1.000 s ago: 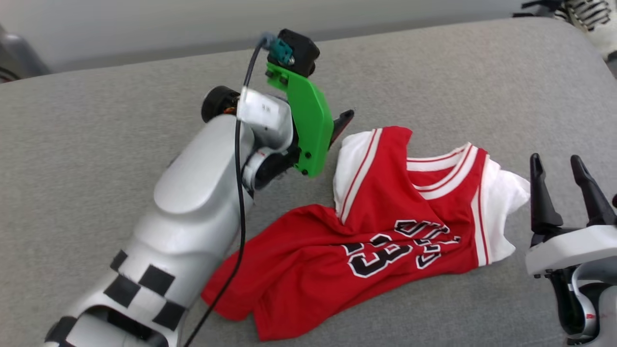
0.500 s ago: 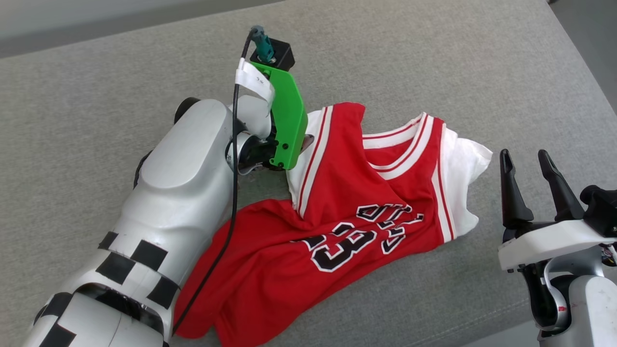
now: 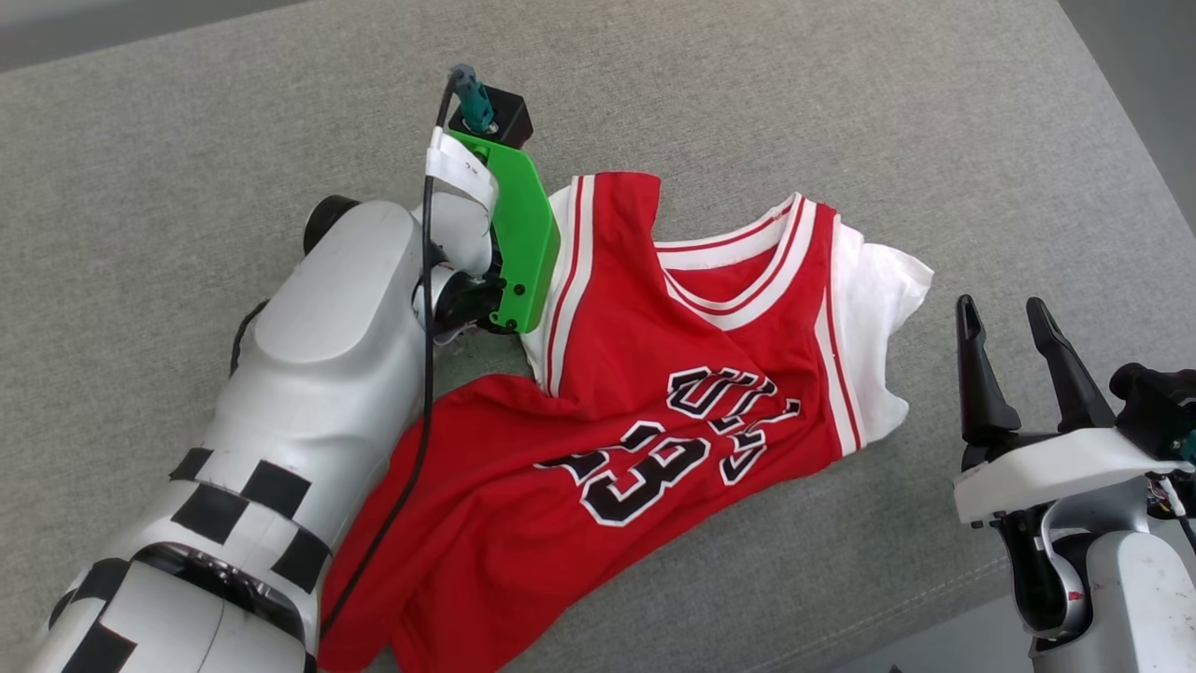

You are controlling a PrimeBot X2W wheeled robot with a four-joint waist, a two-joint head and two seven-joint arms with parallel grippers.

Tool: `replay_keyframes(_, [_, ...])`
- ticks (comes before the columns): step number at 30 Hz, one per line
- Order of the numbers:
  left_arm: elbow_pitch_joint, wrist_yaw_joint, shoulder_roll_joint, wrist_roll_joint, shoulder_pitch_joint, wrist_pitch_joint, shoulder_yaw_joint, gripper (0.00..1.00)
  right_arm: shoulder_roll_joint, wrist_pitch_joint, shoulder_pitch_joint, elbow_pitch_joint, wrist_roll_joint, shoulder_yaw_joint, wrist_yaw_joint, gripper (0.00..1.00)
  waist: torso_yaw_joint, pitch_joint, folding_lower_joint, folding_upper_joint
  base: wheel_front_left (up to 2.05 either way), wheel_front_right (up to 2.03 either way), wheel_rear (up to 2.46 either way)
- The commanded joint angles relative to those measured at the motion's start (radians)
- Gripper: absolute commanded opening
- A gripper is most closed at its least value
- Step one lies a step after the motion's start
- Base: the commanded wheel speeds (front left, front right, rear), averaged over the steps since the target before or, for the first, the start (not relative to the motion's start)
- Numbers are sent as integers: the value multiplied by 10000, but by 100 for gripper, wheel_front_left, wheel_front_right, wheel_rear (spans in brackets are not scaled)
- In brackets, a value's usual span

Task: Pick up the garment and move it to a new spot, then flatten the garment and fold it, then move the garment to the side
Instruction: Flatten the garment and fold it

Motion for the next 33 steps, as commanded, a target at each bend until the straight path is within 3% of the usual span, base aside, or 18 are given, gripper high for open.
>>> replay_keyframes(1, [178,-29,-2,-134,155,-110,-49,0,20,-76,-202,50,-13,-24,-7,100,98,-29,-1,0,0,0,0])
replay_keyframes(9, [137,-135,172,-273,208,-1487,102,0,15,175,-188,-17,-366,-166,-7,100,818,-668,-1,0,0,0,0])
replay_keyframes(15, [-63,-176,464,-653,503,-2503,406,0,-158,521,18,-239,-533,-355,-7,100,1774,-1505,-1,0,0,0,0])
replay_keyframes(24, [-410,-48,1634,-684,1097,-3481,788,0,-265,1089,461,-653,-622,-414,-7,100,3206,-2222,-1,0,0,0,0])
replay_keyframes(33, [-972,515,2738,-110,1479,-3698,681,0,-223,1297,463,-851,-586,-442,-7,100,3685,-1871,-1,0,0,0,0])
